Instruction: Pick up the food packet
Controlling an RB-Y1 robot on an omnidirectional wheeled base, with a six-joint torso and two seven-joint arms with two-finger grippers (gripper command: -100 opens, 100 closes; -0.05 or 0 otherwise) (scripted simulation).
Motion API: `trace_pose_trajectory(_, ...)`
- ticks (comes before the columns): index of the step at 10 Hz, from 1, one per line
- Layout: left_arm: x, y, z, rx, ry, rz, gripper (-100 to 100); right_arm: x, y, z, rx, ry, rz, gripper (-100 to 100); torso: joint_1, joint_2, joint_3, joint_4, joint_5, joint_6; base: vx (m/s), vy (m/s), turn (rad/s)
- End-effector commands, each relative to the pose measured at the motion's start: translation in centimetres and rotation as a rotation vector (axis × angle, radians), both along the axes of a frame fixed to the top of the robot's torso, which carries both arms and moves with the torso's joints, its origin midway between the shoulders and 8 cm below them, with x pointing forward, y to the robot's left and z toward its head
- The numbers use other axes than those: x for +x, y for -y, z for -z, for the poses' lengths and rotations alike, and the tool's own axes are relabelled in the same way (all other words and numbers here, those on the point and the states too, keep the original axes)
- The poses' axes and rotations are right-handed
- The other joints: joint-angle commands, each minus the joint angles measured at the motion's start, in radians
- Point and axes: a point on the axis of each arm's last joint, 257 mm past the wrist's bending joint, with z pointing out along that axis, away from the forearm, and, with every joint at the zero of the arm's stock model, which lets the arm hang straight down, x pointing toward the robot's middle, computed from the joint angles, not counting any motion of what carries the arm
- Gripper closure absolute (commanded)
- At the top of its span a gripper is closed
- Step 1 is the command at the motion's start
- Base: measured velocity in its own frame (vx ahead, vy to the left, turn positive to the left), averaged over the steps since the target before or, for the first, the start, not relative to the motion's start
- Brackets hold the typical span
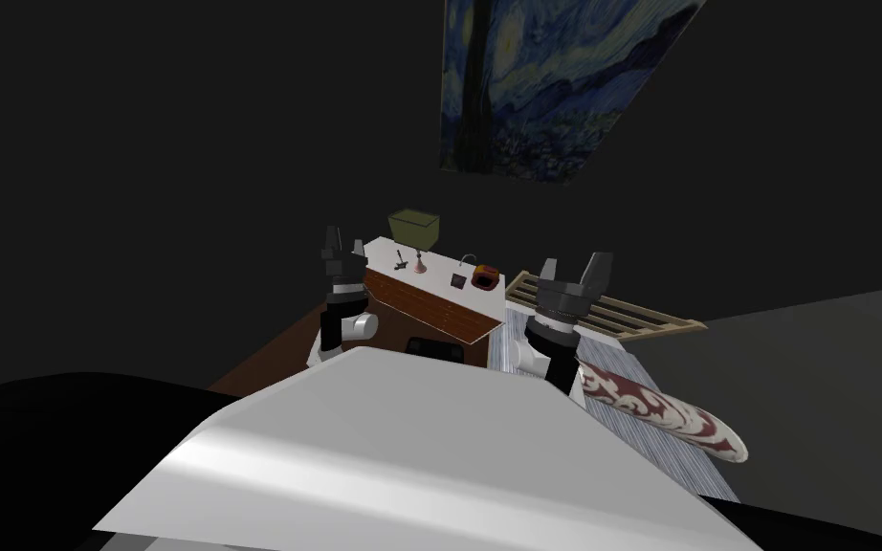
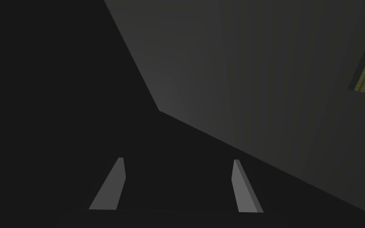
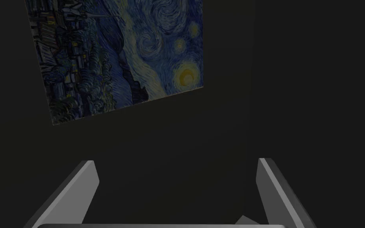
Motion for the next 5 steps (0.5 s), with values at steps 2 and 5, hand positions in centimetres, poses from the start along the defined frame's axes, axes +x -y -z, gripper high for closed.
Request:
trace_pose_trajectory(2,0.0,0.0,0.0,0.000,0.000,0.000,0,0.6,-1.4,1.0,-0.051,-0.024,-0.038,-100,0.002,-0.001,0.000,0.000,0.000,0.000,0.025,0.043,0.041)
trace_pose_trajectory(5,0.0,0.0,0.0,0.000,0.000,0.000,0,1.5,-3.6,2.5,-0.131,-0.055,-0.094,-100,0.007,-0.002,-0.001,-0.001,0.001,0.000,0.033,0.111,0.076)
